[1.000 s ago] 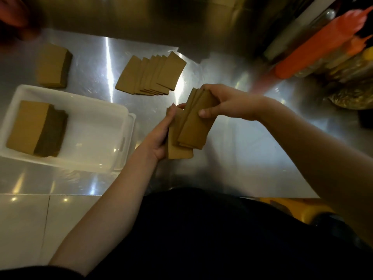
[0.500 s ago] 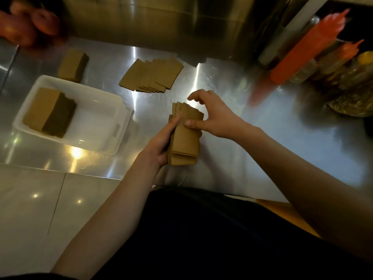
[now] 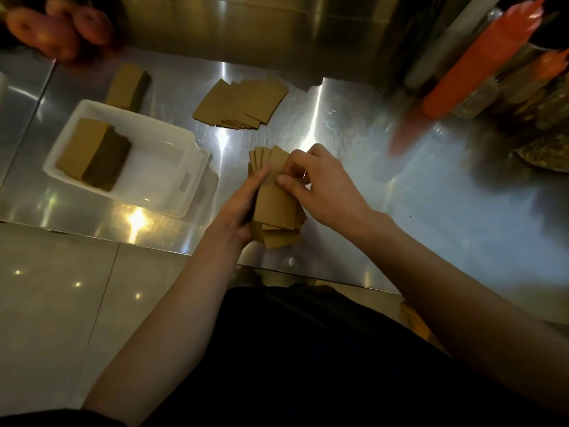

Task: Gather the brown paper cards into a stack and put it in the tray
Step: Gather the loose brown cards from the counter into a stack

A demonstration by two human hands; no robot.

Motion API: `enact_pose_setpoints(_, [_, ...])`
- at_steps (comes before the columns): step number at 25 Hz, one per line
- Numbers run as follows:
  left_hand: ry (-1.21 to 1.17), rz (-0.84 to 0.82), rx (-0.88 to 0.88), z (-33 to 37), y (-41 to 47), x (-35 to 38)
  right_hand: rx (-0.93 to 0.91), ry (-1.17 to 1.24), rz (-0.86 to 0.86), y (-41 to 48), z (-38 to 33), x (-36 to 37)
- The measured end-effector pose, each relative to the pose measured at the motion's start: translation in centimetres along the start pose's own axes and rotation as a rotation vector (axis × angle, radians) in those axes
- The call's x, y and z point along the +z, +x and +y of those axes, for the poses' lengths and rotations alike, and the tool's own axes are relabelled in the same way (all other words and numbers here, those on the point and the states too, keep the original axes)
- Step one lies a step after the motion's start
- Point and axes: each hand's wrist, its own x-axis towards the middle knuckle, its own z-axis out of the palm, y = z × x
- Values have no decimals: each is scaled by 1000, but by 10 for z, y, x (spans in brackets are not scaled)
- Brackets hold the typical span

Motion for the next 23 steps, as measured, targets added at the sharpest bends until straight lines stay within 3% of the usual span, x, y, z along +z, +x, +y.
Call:
enact_pose_setpoints(3, [40, 82, 21, 10, 4, -7, 21, 4, -22, 4, -10, 6])
enact_pose_setpoints(6, [61, 162, 88, 29, 6, -22, 159, 91, -127, 7, -26, 16])
enact_pose_setpoints(10, [156, 253, 167, 42, -1, -31, 462, 440, -367, 13, -44, 30])
enact_pose_setpoints(12, [218, 275, 153, 47, 0, -35, 512, 547, -393, 16, -45, 38])
enact_pose_setpoints(15, [133, 171, 55, 59, -2, -47, 492, 610, -362, 18, -43, 44])
enact_pose_setpoints(19, [120, -52, 70, 68, -6, -58, 498, 783, -334, 16, -39, 39])
enact_pose_setpoints(23, [140, 11, 106, 65, -3, -57, 498, 799, -340, 12, -37, 40])
